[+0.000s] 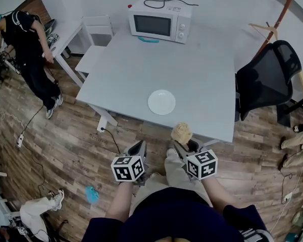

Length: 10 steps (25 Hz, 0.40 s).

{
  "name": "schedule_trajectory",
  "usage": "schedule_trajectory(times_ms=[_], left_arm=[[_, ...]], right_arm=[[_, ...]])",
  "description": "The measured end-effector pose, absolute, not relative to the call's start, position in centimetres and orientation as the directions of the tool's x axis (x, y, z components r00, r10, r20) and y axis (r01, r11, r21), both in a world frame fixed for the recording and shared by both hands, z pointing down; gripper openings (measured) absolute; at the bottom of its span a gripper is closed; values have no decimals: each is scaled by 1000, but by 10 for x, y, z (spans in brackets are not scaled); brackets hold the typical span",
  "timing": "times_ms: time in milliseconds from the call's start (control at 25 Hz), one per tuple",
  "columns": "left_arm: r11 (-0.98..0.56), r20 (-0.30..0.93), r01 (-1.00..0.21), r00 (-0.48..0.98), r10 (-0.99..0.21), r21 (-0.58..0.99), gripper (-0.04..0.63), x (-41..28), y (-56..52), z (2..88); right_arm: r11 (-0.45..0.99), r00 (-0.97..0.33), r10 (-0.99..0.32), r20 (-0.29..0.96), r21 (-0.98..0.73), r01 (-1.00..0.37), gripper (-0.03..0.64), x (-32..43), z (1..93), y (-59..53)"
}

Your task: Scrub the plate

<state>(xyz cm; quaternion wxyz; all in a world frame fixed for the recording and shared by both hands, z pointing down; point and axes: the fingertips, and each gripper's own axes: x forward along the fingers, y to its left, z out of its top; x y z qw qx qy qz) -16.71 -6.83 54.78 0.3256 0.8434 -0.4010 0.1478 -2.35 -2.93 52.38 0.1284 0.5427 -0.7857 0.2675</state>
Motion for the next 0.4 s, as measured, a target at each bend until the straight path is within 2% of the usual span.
schedule_trajectory(times_ms=[400], left_arm=[[-464, 509, -770, 638, -577, 439, 18, -162, -66, 548]], right_arm=[[277, -386, -787, 482, -284, -918, 160, -23, 522, -29]])
